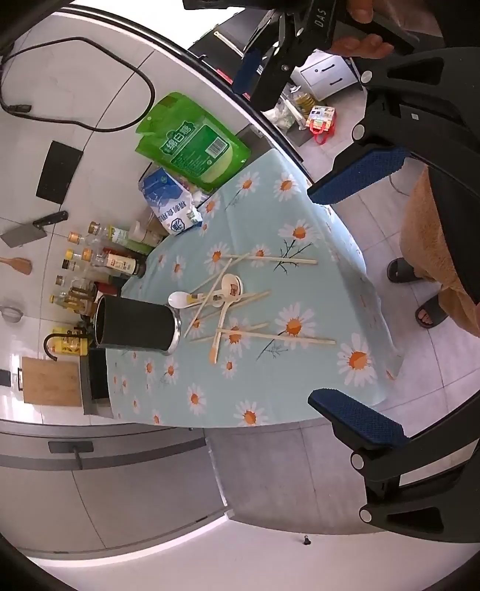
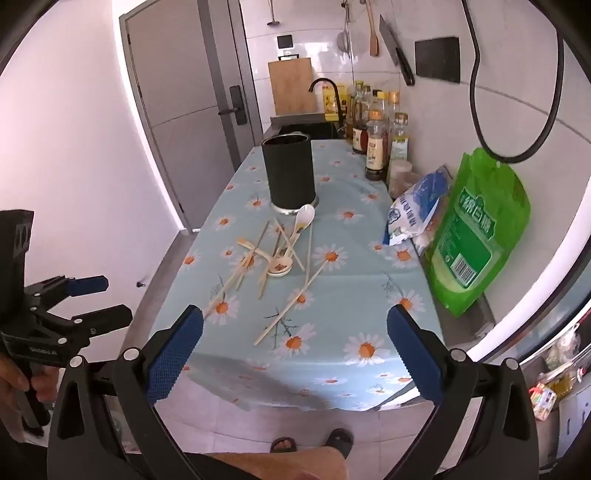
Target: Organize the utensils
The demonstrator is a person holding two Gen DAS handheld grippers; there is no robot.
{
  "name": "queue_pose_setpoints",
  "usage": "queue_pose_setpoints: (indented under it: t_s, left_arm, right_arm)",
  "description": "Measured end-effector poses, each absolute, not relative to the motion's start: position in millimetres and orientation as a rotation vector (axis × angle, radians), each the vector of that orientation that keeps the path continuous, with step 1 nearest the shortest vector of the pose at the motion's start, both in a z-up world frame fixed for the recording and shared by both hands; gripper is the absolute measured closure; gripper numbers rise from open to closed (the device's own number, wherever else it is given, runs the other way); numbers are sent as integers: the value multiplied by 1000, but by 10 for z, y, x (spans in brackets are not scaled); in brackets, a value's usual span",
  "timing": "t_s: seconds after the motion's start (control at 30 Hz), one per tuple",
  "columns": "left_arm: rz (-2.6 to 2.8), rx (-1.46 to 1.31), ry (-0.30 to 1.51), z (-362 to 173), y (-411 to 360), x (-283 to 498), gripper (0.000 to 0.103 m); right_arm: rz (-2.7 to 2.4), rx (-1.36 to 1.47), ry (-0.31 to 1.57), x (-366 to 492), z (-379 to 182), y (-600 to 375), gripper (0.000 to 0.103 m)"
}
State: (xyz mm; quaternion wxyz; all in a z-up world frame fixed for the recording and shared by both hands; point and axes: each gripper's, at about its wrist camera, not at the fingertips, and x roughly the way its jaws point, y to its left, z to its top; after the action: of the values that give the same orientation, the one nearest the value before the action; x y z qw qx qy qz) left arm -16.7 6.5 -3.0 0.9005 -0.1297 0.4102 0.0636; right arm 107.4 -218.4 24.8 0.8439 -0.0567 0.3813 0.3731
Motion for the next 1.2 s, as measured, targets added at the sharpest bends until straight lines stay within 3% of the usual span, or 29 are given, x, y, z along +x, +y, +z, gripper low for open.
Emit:
queue_pose_setpoints:
  t_s: [1.2]
  left_arm:
    - [70, -220, 873, 46, -53, -70, 6]
  right_arm:
    - [778, -152, 865, 1061, 267, -2090, 4]
